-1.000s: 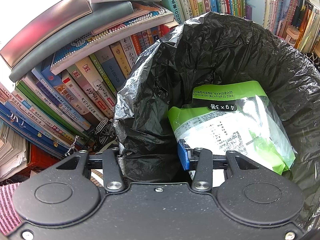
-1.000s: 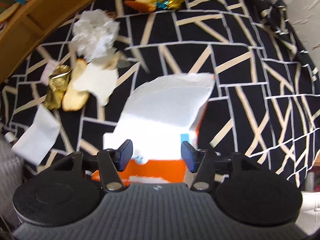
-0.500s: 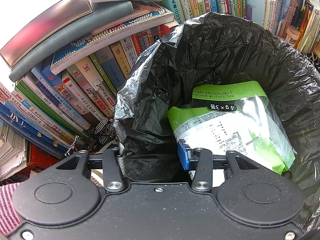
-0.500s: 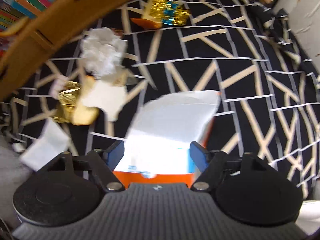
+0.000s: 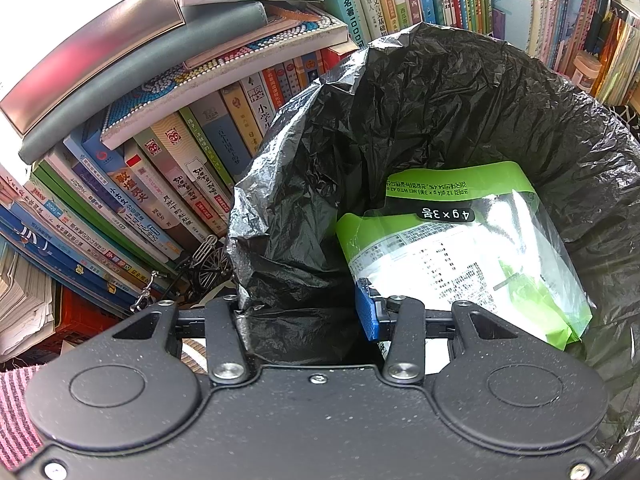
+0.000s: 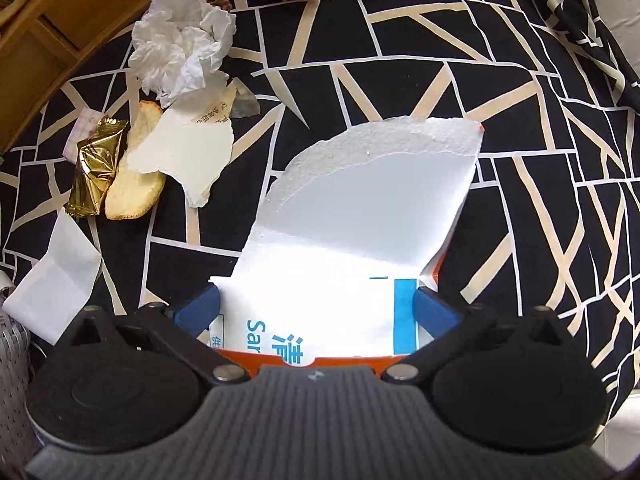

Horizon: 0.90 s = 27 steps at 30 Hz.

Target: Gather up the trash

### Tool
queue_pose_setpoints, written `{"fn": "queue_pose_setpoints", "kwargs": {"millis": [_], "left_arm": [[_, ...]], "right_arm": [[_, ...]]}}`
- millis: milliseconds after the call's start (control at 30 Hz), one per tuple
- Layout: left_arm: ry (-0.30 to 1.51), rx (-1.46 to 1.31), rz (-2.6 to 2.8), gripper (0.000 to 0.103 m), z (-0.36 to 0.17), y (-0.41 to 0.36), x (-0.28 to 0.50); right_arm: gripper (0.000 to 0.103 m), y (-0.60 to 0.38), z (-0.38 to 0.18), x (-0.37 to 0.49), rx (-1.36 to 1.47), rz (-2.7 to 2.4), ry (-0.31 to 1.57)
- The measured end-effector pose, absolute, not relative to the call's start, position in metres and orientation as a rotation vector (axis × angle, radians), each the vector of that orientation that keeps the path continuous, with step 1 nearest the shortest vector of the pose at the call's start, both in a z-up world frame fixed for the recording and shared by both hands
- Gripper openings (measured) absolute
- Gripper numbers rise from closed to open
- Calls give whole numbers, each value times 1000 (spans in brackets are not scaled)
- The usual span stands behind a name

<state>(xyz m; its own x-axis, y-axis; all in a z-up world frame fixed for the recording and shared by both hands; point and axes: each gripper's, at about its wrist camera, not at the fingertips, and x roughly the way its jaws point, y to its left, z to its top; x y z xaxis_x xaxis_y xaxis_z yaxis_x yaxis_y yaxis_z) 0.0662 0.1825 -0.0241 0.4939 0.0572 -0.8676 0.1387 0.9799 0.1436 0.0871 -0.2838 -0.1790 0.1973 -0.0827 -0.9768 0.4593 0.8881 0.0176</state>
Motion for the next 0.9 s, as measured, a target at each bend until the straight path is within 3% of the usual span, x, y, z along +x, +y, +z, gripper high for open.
{"fn": "queue_pose_setpoints", "kwargs": {"millis": [667,767,900], "left_arm": [[1056,205,-48,41,-25,183,66],[1056,204,-48,41,-25,183,66],[1056,202,-51,41,-25,184,66]], "right_arm": [[101,-258,-178,87,242,-377,1308],[89,-252,-171,86,244,-368,1293],[41,-248,-151,89,291,-323,1230]]}}
